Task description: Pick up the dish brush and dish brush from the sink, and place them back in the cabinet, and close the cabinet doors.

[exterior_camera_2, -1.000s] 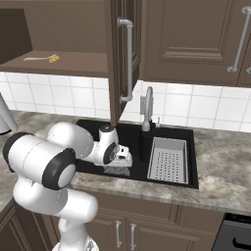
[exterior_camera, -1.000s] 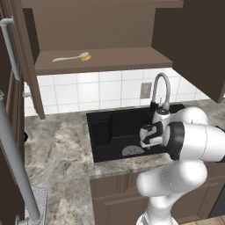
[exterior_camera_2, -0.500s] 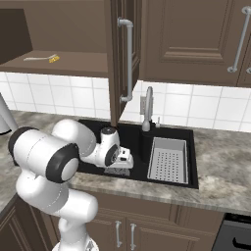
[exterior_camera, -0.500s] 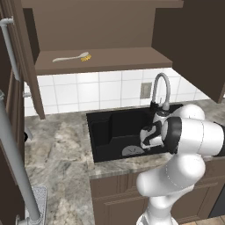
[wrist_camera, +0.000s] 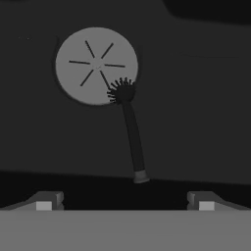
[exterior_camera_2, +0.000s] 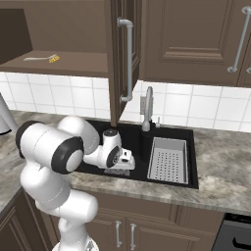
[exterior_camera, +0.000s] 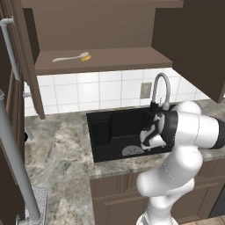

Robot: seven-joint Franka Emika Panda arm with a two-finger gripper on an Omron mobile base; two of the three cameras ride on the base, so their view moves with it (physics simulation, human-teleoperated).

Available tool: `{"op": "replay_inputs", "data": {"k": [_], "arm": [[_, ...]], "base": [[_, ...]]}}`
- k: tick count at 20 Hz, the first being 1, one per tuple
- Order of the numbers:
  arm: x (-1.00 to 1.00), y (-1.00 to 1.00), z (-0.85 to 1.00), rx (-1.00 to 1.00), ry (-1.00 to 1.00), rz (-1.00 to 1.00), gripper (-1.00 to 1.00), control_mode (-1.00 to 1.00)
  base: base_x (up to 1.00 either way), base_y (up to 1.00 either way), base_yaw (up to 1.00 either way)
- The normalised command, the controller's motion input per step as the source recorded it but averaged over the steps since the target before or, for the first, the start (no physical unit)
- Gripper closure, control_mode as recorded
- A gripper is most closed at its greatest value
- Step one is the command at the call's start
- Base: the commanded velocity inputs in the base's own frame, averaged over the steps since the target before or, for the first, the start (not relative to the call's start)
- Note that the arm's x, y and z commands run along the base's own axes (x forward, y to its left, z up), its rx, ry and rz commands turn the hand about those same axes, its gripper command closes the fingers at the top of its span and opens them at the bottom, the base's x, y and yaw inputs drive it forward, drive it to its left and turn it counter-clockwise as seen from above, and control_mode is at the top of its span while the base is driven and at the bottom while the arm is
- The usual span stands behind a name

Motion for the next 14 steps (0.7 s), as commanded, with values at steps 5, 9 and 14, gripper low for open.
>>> {"op": "replay_inputs", "data": {"k": [5,9,14], "arm": [[0.01,-0.05,-0.16,0.0,0.0,0.0,-1.0,-1.0],[0.0,0.0,-0.19,0.0,0.0,0.0,-1.0,-1.0],[0.01,0.0,-0.16,0.0,0.0,0.0,-1.0,-1.0]], "base": [[0.0,0.0,0.0],[0.0,0.0,0.0],[0.0,0.0,0.0]]}}
